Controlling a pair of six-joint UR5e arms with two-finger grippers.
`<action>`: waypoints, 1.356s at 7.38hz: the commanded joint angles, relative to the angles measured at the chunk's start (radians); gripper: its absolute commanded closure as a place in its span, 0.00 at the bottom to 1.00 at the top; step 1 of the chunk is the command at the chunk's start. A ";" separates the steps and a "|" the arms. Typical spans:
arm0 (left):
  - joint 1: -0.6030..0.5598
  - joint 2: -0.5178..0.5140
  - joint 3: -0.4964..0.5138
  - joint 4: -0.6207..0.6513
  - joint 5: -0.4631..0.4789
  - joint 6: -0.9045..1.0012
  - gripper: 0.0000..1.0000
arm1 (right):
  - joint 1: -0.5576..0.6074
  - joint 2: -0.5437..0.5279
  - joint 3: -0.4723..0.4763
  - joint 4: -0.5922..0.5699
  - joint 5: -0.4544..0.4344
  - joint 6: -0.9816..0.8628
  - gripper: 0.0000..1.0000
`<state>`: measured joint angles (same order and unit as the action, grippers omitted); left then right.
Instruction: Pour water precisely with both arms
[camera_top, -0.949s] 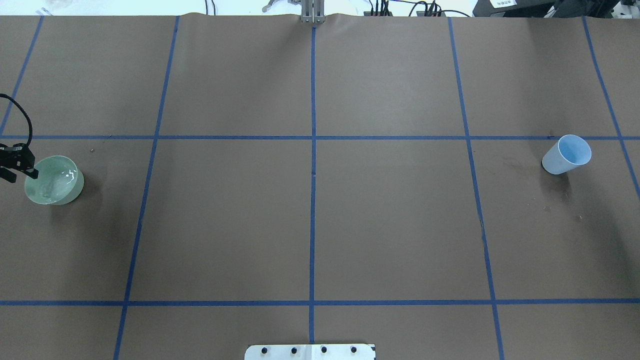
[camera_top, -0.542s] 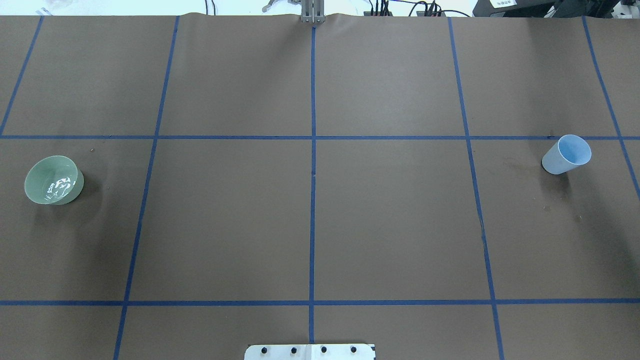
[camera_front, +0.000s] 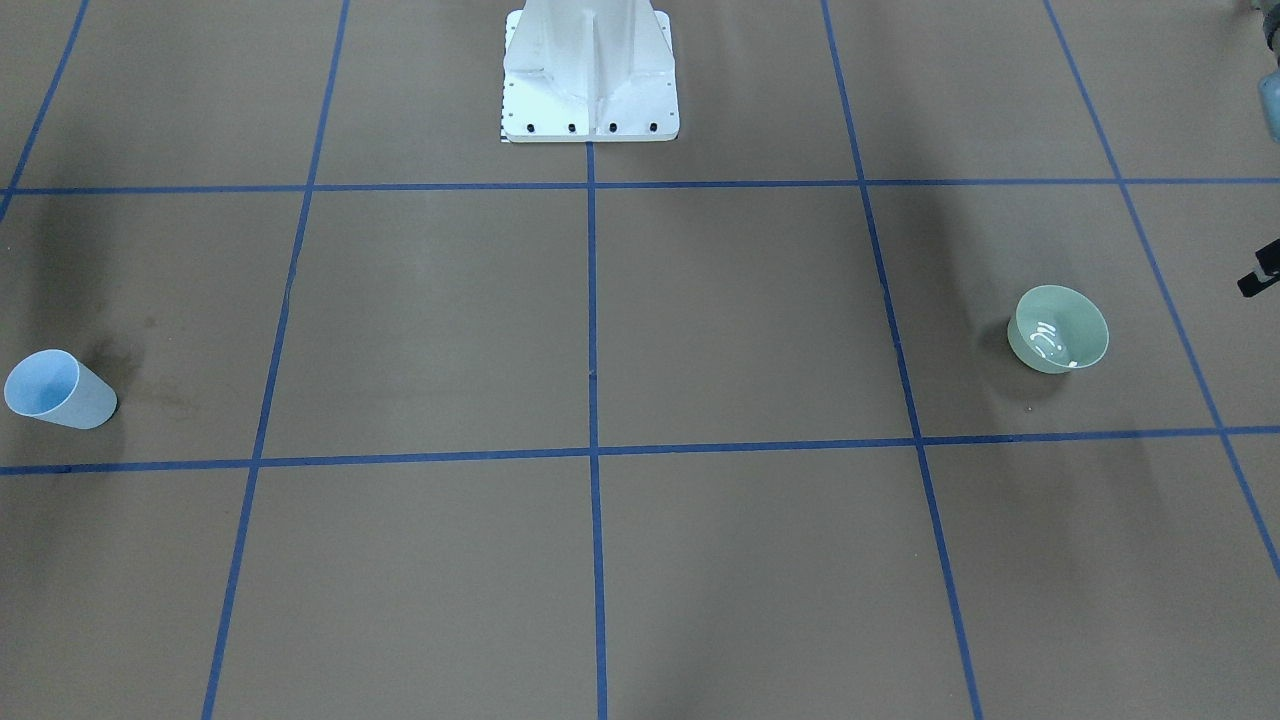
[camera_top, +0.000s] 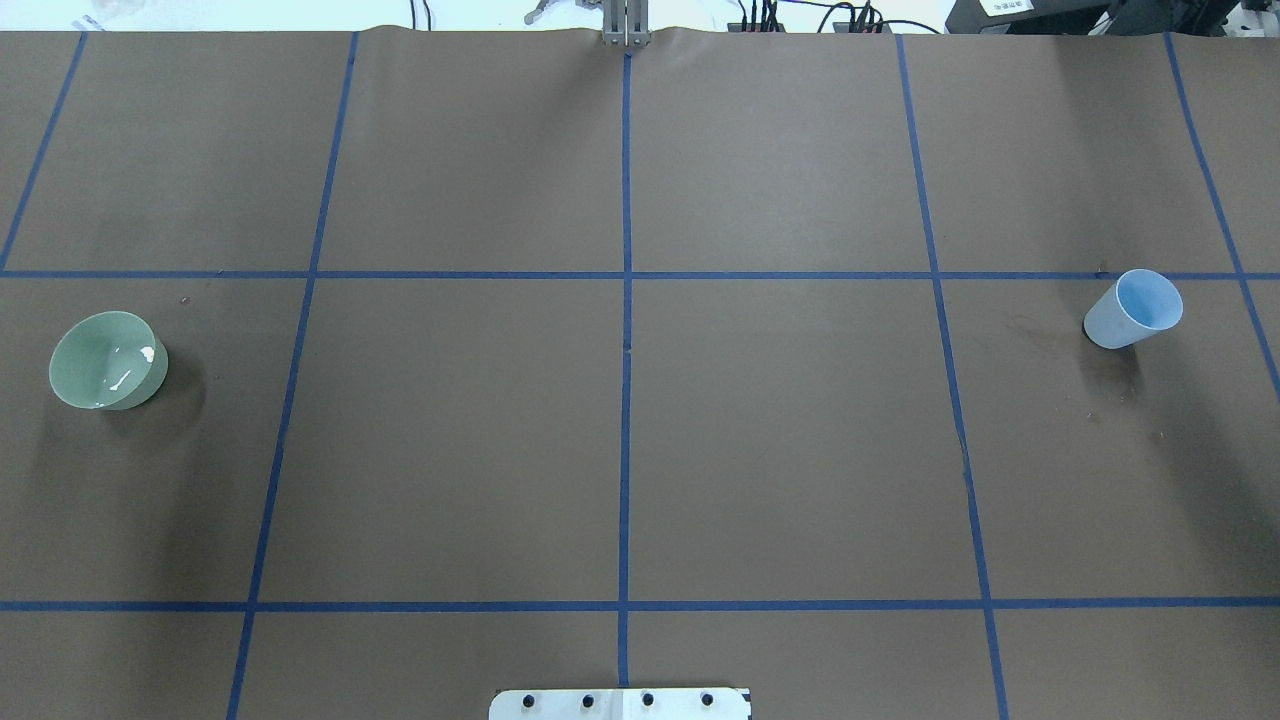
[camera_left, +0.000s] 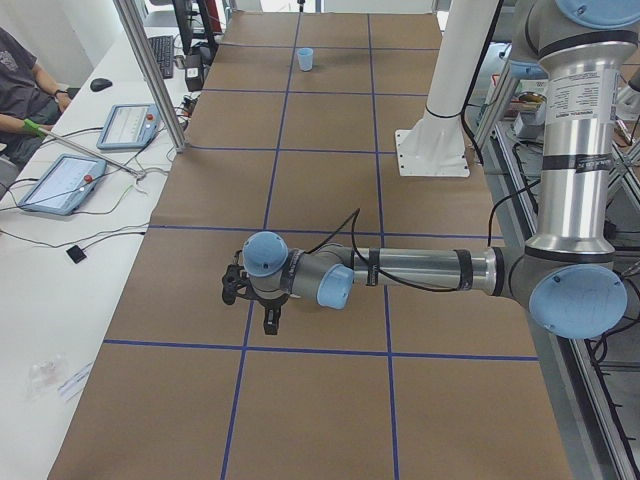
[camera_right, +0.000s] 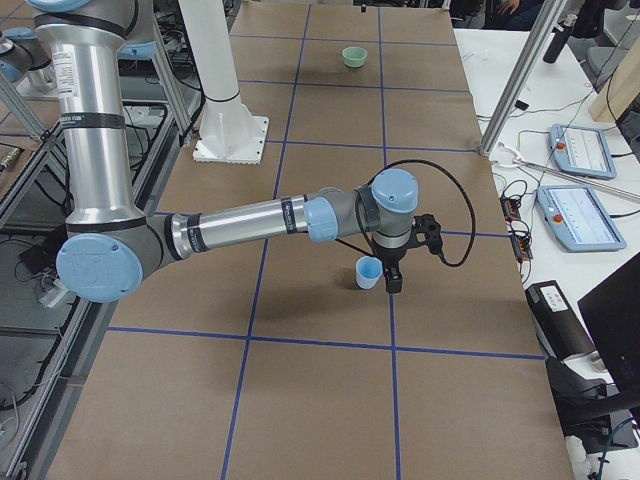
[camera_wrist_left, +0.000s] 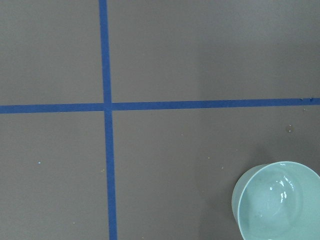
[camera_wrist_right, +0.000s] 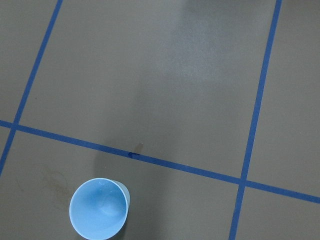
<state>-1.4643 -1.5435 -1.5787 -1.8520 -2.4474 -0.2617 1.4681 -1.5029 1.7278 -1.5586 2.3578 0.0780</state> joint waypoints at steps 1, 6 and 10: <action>-0.024 -0.021 0.000 0.023 0.116 0.009 0.00 | -0.017 0.003 -0.026 -0.038 -0.014 -0.004 0.00; -0.024 -0.081 0.019 0.151 0.119 0.035 0.00 | -0.006 0.003 -0.096 -0.040 -0.023 0.013 0.00; -0.060 -0.069 0.014 0.201 0.102 0.105 0.00 | 0.031 -0.037 -0.097 -0.034 -0.017 0.014 0.00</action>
<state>-1.5110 -1.6246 -1.5657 -1.6552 -2.3423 -0.1683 1.4922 -1.5168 1.6320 -1.5955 2.3402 0.0914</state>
